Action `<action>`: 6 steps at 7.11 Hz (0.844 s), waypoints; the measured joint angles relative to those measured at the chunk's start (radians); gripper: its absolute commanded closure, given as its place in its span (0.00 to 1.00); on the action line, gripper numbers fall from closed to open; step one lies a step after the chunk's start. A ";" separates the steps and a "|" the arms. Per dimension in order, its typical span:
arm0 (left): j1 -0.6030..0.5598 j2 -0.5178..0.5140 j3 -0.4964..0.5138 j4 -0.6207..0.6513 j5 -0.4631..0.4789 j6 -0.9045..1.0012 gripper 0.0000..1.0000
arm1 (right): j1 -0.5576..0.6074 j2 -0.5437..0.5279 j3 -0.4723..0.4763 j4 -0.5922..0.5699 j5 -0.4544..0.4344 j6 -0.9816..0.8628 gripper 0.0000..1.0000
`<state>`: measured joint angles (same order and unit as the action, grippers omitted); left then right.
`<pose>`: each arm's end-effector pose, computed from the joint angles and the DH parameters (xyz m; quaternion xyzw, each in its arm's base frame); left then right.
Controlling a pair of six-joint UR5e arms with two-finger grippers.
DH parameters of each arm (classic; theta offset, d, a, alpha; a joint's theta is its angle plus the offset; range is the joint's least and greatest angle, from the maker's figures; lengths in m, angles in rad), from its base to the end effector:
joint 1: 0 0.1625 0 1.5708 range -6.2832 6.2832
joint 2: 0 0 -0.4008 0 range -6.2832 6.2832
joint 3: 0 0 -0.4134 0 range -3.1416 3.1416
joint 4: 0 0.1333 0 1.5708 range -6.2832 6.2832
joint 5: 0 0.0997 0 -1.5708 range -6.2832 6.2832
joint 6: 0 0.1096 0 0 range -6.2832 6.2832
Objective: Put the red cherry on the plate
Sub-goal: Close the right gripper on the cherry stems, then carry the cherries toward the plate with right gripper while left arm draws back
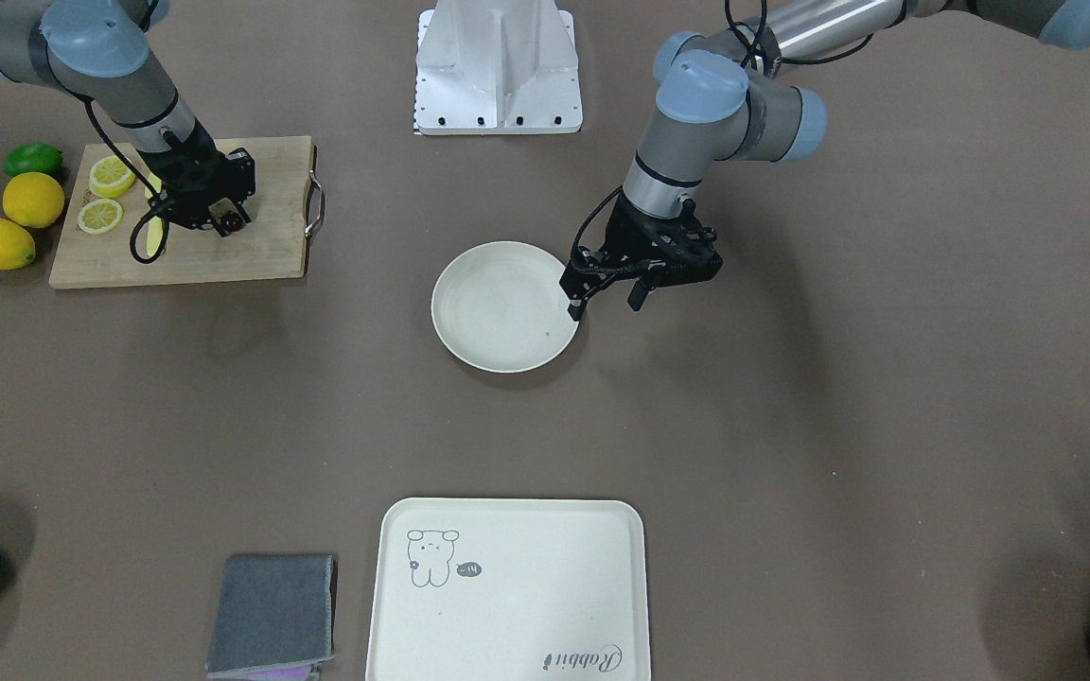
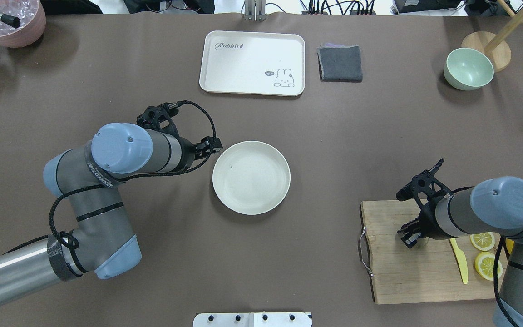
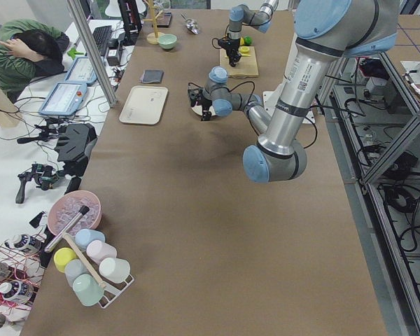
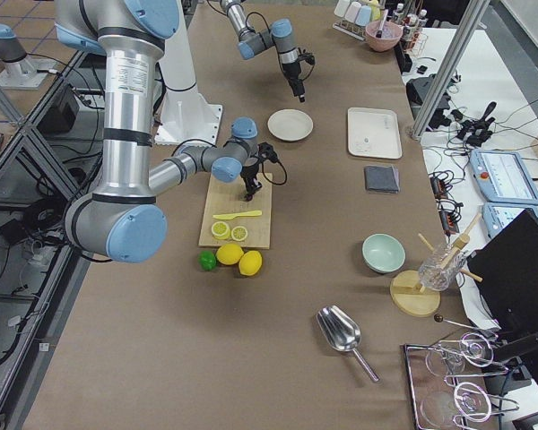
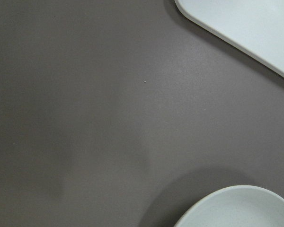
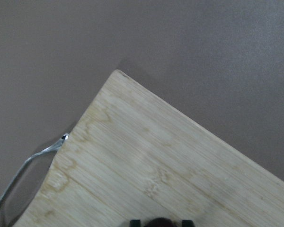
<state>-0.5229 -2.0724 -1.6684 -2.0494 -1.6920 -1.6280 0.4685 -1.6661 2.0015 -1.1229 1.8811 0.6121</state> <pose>0.5267 -0.4422 0.2444 0.0676 0.5104 -0.2152 0.8298 -0.3979 -0.3133 0.4290 0.1389 -0.3786 -0.2788 0.8716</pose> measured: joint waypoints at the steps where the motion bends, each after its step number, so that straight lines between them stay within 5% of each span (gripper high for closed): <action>1: -0.001 0.000 0.000 0.000 0.000 0.000 0.02 | -0.001 0.003 0.004 0.000 -0.005 0.002 1.00; 4: -0.018 0.000 0.000 -0.001 0.001 0.029 0.02 | 0.074 0.074 0.033 -0.053 0.067 0.005 1.00; 6: -0.065 0.002 0.004 -0.001 -0.002 0.304 0.02 | 0.118 0.247 0.034 -0.236 0.108 0.024 1.00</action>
<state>-0.5882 -2.0702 -1.6648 -2.0509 -1.6942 -1.3244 0.5863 -1.4187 2.0360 -1.3584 1.9891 0.6360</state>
